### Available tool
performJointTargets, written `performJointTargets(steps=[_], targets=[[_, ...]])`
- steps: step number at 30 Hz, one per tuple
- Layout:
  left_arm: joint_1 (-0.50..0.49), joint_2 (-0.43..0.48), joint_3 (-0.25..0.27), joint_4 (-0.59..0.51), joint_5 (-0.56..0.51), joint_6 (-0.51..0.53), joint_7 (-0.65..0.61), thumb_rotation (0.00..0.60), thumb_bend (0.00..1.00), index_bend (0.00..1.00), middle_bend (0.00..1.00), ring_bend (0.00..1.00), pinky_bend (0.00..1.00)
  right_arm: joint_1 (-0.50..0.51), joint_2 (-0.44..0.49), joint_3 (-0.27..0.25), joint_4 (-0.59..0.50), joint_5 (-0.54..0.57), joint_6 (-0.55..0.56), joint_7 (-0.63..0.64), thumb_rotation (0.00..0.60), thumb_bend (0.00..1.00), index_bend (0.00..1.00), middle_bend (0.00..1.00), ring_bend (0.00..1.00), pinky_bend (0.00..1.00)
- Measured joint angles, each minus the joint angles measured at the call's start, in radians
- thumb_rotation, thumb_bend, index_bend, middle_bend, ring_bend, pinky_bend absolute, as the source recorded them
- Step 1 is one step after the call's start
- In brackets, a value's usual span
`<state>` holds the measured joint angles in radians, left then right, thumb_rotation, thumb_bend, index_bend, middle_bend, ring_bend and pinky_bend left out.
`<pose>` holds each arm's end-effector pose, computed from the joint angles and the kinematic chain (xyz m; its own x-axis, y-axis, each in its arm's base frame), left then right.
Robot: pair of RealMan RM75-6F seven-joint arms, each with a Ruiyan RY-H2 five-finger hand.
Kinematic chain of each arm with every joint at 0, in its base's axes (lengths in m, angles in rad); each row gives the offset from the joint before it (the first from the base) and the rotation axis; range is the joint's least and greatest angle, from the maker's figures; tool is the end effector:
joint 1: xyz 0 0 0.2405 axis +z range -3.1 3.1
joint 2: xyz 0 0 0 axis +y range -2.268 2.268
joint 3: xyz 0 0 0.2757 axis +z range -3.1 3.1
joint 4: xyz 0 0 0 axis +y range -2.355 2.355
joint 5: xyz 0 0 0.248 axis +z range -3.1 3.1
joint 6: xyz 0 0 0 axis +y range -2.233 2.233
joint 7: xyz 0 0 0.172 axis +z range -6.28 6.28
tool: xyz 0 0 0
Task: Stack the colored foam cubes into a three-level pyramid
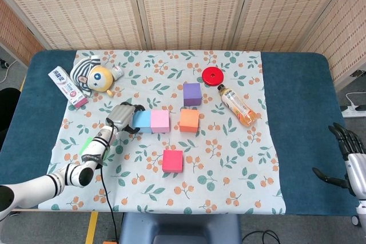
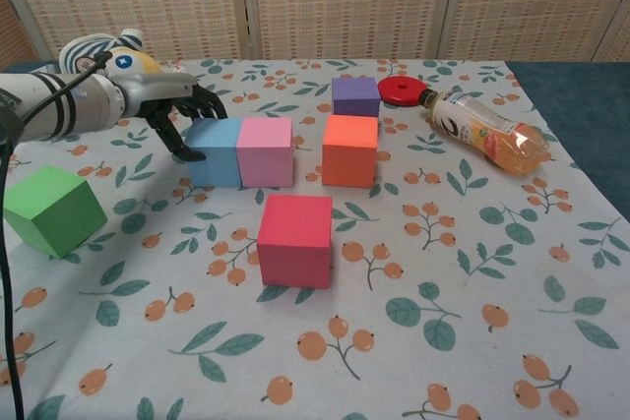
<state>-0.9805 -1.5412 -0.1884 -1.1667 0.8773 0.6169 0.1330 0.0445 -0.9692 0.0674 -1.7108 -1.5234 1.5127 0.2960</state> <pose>-0.1619 0.4884 -0.0568 0.3957 0.4239 0.8147 0.9148 -0.2603 -0.3089 -0.3339 -0.2035 0.1792 0.1615 0.0266 0.9865 -0.9868 -0.0102 0.1618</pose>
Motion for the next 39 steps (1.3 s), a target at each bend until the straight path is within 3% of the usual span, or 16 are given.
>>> performJointTargets(steps=[31, 36, 39], targets=[[0.006, 0.01, 0.005, -0.012, 0.01, -0.008, -0.009, 0.6, 0.32, 0.4, 0.27, 0.23, 0.14, -0.003, -0.001, 0.001, -0.001, 0.002, 0.001, 0.0, 0.6, 0.0, 0.0, 0.0, 0.0, 0.0], [0.001, 0.014, 0.007, -0.013, 0.003, -0.023, -0.005, 0.6, 0.32, 0.32, 0.17, 0.04, 0.09, -0.003, -0.002, 0.001, 0.001, 0.002, 0.001, 0.0, 0.6, 0.0, 0.0, 0.0, 0.0, 0.0], [-0.004, 0.02, 0.011, -0.02, -0.009, -0.034, 0.002, 0.6, 0.32, 0.28, 0.12, 0.0, 0.07, -0.003, -0.002, 0.002, 0.001, 0.001, 0.002, 0.001, 0.6, 0.0, 0.0, 0.0, 0.0, 0.0]])
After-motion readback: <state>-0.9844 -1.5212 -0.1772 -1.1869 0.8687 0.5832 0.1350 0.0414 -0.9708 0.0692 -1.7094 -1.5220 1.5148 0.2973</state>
